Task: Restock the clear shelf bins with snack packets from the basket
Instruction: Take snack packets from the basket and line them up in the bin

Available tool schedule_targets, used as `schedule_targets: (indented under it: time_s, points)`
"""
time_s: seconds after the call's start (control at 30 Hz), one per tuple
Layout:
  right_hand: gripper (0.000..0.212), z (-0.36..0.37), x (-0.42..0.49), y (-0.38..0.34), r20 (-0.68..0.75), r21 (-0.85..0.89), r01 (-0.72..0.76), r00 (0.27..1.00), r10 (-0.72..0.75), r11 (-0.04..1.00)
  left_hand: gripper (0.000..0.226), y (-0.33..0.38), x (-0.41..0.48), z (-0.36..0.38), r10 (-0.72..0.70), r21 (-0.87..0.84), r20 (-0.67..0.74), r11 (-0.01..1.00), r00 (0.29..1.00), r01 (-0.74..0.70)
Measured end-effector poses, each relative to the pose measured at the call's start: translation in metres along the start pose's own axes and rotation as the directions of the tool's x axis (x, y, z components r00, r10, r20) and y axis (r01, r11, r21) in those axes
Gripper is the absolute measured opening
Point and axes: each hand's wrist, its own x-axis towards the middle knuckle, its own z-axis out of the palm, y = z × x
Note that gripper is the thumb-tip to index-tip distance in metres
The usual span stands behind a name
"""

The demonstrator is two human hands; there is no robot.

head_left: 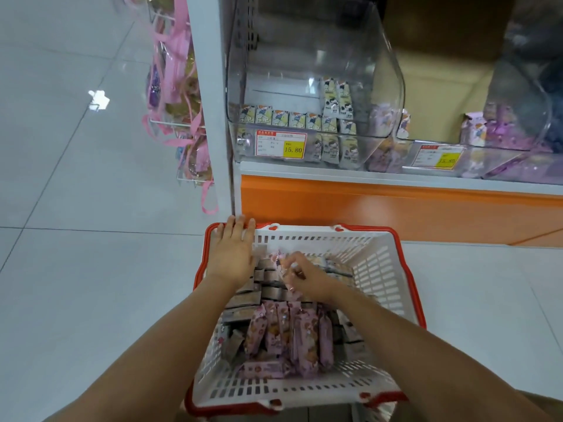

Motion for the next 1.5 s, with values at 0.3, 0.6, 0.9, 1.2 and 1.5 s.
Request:
schedule_targets:
  time_s: [0.3,0.6,0.9,1.2,1.5]
  points:
    - [0.029,-0.077,-0.057,-0.045,-0.199,0.240,0.216,0.965,-0.170,0.946,0.045,0.053,0.004,-0.063,0.014,-0.638,-0.034,0.769,0.999,-0.033]
    - [0.023,-0.119,-0.125,-0.077,-0.386,0.070,0.422,0.847,-0.365,0.904,0.018,0.123,0.008,-0.132,-0.113,-0.891,-0.142,0.448,0.983,-0.077]
    - [0.025,-0.171,-0.163,-0.089,-0.618,-0.215,0.473,0.612,-0.494,0.854,0.029,0.176,0.015,-0.197,-0.080,-0.747,-0.413,0.599,0.907,-0.287]
    - [0.025,-0.255,-0.153,-0.084,-0.847,-0.213,0.407,0.375,-0.375,0.888,0.059,0.180,0.046,-0.195,0.246,-0.170,-0.598,0.891,0.763,-0.421]
    - [0.030,-0.297,-0.094,-0.084,-0.843,-0.126,0.186,0.497,-0.204,0.974,0.080,0.168,0.069,-0.162,0.348,-0.018,-0.555,0.903,0.756,-0.429]
